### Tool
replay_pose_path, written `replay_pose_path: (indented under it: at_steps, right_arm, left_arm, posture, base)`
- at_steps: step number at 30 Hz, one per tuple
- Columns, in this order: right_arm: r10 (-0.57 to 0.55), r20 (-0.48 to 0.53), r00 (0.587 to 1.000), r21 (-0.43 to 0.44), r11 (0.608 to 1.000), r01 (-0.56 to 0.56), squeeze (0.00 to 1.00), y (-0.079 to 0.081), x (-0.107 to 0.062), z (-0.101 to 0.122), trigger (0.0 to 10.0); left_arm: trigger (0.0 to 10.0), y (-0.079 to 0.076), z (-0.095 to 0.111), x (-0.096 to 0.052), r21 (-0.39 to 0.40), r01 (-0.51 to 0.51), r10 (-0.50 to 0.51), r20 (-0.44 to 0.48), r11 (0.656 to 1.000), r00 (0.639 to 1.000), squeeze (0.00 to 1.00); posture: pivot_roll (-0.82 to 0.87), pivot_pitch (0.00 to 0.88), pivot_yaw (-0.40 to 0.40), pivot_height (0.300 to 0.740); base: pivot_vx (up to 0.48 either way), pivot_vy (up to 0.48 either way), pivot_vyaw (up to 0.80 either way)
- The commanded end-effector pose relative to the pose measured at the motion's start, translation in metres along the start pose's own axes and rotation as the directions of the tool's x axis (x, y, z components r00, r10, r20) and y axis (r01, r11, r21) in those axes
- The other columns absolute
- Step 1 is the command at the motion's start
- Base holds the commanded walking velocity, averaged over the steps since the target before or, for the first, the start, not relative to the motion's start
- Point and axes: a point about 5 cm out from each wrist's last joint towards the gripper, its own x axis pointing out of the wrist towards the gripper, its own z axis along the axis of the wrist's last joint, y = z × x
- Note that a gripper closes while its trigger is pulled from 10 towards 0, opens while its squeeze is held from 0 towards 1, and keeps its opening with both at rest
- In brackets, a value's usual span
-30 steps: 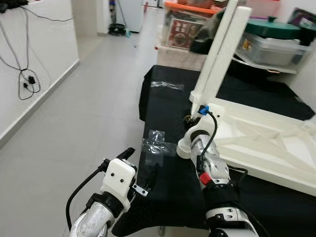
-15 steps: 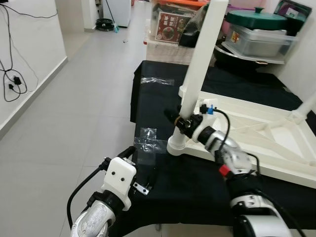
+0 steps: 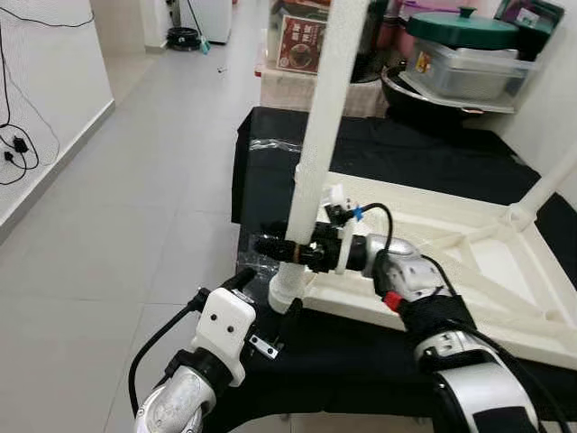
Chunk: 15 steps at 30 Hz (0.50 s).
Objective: Building children table
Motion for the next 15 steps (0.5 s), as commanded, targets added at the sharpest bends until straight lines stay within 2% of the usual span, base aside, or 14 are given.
replay_pose_path:
  at_steps: [1, 3, 4, 5, 6, 7, 8, 9, 10, 11, 12, 13, 14, 15]
  right_arm:
    - [-0.052, -0.029, 0.998, -0.004, 0.999, 0.052, 0.0, -0.002, 0.007, -0.006, 0.0]
    - [-0.223, -0.03, 0.974, -0.038, 0.974, 0.222, 0.0, -0.01, 0.007, -0.01, 0.0]
    - [-0.223, -0.03, 0.974, -0.038, 0.974, 0.222, 0.0, -0.01, 0.007, -0.01, 0.0]
    - [-0.377, -0.03, 0.926, -0.067, 0.925, 0.374, 0.0, -0.019, 0.004, -0.011, 0.0]
    - [-0.567, -0.009, 0.824, -0.061, 0.823, 0.565, 0.0, -0.03, -0.004, -0.01, 0.0]
    - [-0.567, -0.009, 0.824, -0.061, 0.823, 0.565, 0.0, -0.03, -0.004, -0.01, 0.0]
    - [-0.72, 0.003, 0.694, -0.055, 0.693, 0.719, 0.0, -0.039, -0.014, -0.009, 0.0]
    - [-0.72, 0.003, 0.694, -0.055, 0.693, 0.719, 0.0, -0.039, -0.014, -0.009, 0.0]
    - [-0.861, 0.008, 0.508, -0.013, 0.508, 0.861, 0.0, -0.046, -0.028, -0.011, 0.0]
    - [-0.946, 0.016, 0.324, 0.03, 0.324, 0.945, 0.0, -0.048, -0.043, -0.013, 0.0]
    - [-0.946, 0.016, 0.324, 0.03, 0.324, 0.945, 0.0, -0.048, -0.043, -0.013, 0.0]
    - [-0.989, 0.005, 0.149, 0.083, 0.149, 0.985, 0.0, -0.043, -0.054, -0.017, 0.0]
    - [-0.989, 0.005, 0.149, 0.083, 0.149, 0.985, 0.0, -0.043, -0.054, -0.017, 0.0]
    - [-1.0, -0.02, 0.018, 0.139, 0.015, 0.99, 0.0, -0.035, -0.061, -0.023, 0.0]
  left_arm:
    - [10.0, -0.003, -0.003, -0.001, -0.009, 0.003, -0.003, -0.01, 1.0, 1.0, 0.0]
    - [10.0, -0.003, -0.004, -0.001, -0.007, 0.001, -0.002, -0.012, 1.0, 1.0, 0.0]
    - [10.0, -0.003, -0.004, -0.001, -0.007, 0.001, -0.002, -0.012, 1.0, 1.0, 0.0]
    - [10.0, -0.003, -0.004, -0.001, -0.007, 0.001, -0.001, -0.013, 1.0, 1.0, 0.0]
    - [10.0, -0.003, -0.004, -0.002, -0.007, 0.0, 0.0, -0.014, 1.0, 1.0, 0.0]
    - [10.0, -0.003, -0.004, -0.002, -0.007, 0.0, 0.0, -0.014, 1.0, 1.0, 0.0]
    - [10.0, -0.003, -0.005, -0.002, -0.007, 0.0, 0.0, -0.014, 1.0, 1.0, 0.0]
    - [10.0, -0.003, -0.005, -0.002, -0.007, 0.0, 0.0, -0.014, 1.0, 1.0, 0.0]
    - [10.0, -0.003, -0.005, -0.002, -0.008, 0.001, -0.001, -0.016, 1.0, 1.0, 0.0]
    - [10.0, -0.003, -0.005, -0.002, -0.009, 0.004, -0.004, -0.016, 1.0, 1.0, 0.0]
    - [10.0, -0.003, -0.005, -0.002, -0.009, 0.004, -0.004, -0.016, 1.0, 1.0, 0.0]
    - [10.0, -0.004, -0.005, -0.001, -0.01, 0.007, -0.007, -0.016, 1.0, 1.0, 0.0]
    - [10.0, -0.004, -0.005, -0.001, -0.01, 0.007, -0.007, -0.016, 1.0, 1.0, 0.0]
    - [10.0, -0.005, -0.005, -0.001, -0.01, 0.01, -0.011, -0.016, 1.0, 1.0, 0.0]
  posture:
    - [0.17, 0.0, -0.152, 0.74]
    - [0.17, 0.0, -0.156, 0.74]
    - [0.17, 0.0, -0.156, 0.74]
    - [0.17, 0.0, -0.154, 0.74]
    - [0.16, 0.0, -0.151, 0.74]
    - [0.16, 0.0, -0.151, 0.74]
    - [0.16, 0.0, -0.149, 0.74]
    - [0.16, 0.0, -0.149, 0.74]
    - [0.15, 0.0, -0.144, 0.74]
    - [0.15, 0.0, -0.146, 0.74]
    - [0.15, 0.0, -0.146, 0.74]
    - [0.15, 0.0, -0.145, 0.74]
    - [0.15, 0.0, -0.145, 0.74]
    - [0.15, 0.0, -0.144, 0.74]
  base:
    - [0.0, 0.0, 0.0]
    - [0.0, 0.0, 0.0]
    - [0.0, 0.0, 0.0]
    - [0.0, 0.0, 0.0]
    - [0.0, 0.0, 0.0]
    - [0.0, 0.0, 0.0]
    - [0.0, 0.0, 0.0]
    - [0.0, 0.0, 0.0]
    - [0.0, 0.0, 0.0]
    - [0.0, 0.0, 0.0]
    - [0.0, 0.0, 0.0]
    - [0.0, 0.0, 0.0]
    - [0.0, 0.0, 0.0]
    - [0.0, 0.0, 0.0]
